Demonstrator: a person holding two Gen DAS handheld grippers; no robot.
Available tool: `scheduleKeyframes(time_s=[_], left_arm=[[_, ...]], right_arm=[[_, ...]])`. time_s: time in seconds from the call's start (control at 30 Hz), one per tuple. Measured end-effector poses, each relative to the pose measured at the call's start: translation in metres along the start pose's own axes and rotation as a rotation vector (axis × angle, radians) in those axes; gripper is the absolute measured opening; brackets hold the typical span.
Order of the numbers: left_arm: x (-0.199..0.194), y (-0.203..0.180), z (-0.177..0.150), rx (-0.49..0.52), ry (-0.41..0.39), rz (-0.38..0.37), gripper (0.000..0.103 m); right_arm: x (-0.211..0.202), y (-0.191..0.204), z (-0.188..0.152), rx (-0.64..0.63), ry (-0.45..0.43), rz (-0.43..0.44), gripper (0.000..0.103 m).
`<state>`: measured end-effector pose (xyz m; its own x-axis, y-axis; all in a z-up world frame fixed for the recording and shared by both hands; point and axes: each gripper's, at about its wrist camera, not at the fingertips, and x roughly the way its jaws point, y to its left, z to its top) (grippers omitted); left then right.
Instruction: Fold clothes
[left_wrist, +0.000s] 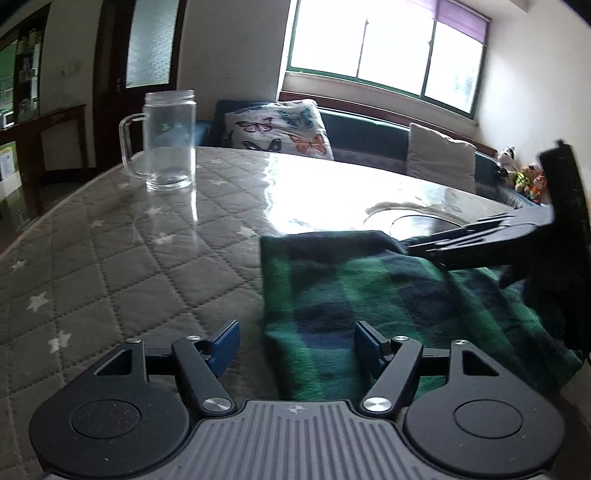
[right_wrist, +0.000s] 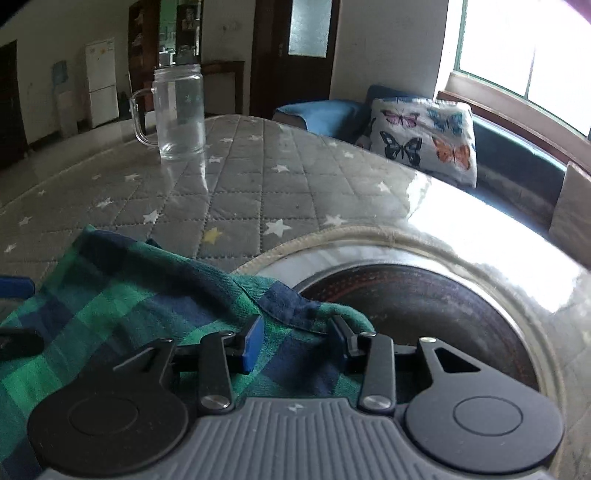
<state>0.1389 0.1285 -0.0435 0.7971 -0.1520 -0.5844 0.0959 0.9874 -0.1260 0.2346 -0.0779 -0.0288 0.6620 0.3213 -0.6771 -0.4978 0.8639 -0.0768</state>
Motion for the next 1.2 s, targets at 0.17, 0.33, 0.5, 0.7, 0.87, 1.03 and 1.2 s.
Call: scheduleKeyframes(time_s=[0.17,0.33,0.5,0.7,0.87,1.03,1.2], left_arm=[[-0.008,0.015,0.006,-0.044,-0.011,0.065,0.093],[-0.018,0.027,0.01,-0.077,-0.028,0.122,0.103],[-0.024,0.037,0.009,-0.123,-0.023,0.144,0.103],[-0.028,0.047,0.005,-0.211,0.004,0.131,0.103],[-0.026,0.051,0.002,-0.294,0.035,0.087,0.103],[-0.021,0.052,0.001,-0.363,0.056,0.025,0.103],[-0.018,0.057,0.003,-0.477,0.075,-0.041,0.103]], right_arm=[[-0.034,0.016,-0.006,-0.061,-0.045,0.038,0.052],[-0.07,0.05,-0.02,-0.157,-0.066,0.167,0.056],[-0.096,0.097,-0.033,-0.313,-0.089,0.289,0.058],[-0.101,0.144,-0.045,-0.45,-0.105,0.36,0.055],[-0.084,0.167,-0.052,-0.509,-0.085,0.312,0.048],[-0.082,0.168,-0.052,-0.494,-0.11,0.275,0.02],[-0.091,0.135,-0.033,-0.289,-0.111,0.346,0.008]])
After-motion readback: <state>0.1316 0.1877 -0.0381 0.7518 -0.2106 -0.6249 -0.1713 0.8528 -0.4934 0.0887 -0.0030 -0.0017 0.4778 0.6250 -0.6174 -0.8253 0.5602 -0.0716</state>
